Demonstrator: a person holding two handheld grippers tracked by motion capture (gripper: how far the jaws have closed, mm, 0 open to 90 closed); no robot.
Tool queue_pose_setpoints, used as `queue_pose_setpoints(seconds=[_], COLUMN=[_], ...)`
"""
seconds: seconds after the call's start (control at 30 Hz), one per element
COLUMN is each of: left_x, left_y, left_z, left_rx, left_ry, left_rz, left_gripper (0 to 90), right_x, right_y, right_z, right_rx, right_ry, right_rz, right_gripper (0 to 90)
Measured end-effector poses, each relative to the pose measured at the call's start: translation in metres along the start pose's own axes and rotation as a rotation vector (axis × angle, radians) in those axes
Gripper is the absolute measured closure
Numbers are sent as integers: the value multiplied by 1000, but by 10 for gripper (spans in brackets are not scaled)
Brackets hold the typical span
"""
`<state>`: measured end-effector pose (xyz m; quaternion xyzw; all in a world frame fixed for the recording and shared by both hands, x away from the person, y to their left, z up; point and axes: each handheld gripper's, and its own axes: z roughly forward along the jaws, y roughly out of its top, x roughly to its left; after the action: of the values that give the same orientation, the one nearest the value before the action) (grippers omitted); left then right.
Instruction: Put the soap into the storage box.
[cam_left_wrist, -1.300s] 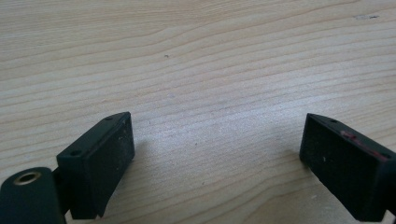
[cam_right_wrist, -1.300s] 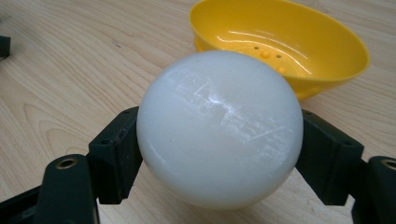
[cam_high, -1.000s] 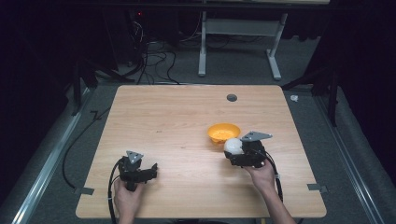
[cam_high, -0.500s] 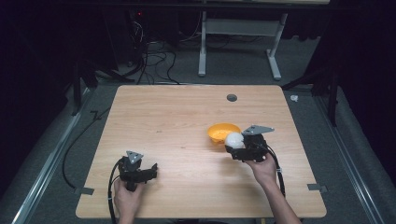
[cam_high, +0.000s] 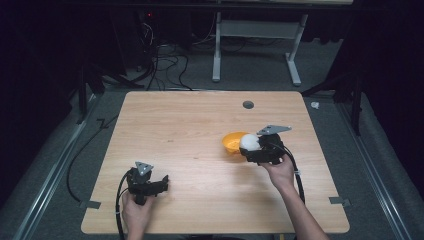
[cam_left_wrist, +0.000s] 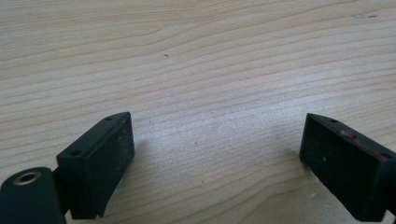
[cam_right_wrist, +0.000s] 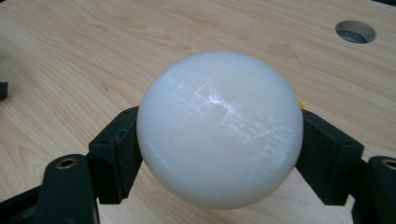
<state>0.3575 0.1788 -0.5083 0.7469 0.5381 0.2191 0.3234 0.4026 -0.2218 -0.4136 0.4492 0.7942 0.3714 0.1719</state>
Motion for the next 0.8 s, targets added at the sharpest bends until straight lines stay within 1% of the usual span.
queue_pose_setpoints(seconds=[0.1,0.13,0.4,0.47,0.67,0.8], left_x=[0,0,0,0,0,0], left_y=[0,0,0,0,0,0], left_z=[0,0,0,0,0,0], left_rx=[0,0,0,0,0,0], left_ry=[0,0,-1,0,-1,0], left_rz=[0,0,0,0,0,0], left_gripper=[104,104,104,104,104,104], right_x=[-1,-2,-3,-5,-9,-12], right_y=[3,5,15,16,15,15], right_z=[2,3,14,18,31,37], right_rx=[-7,-2,10,11,41,46], right_ry=[-1,2,-1,3,-10,-14], right_rz=[-5,6,-5,3,12,22], right_gripper=[247,246,246,246,246,246])
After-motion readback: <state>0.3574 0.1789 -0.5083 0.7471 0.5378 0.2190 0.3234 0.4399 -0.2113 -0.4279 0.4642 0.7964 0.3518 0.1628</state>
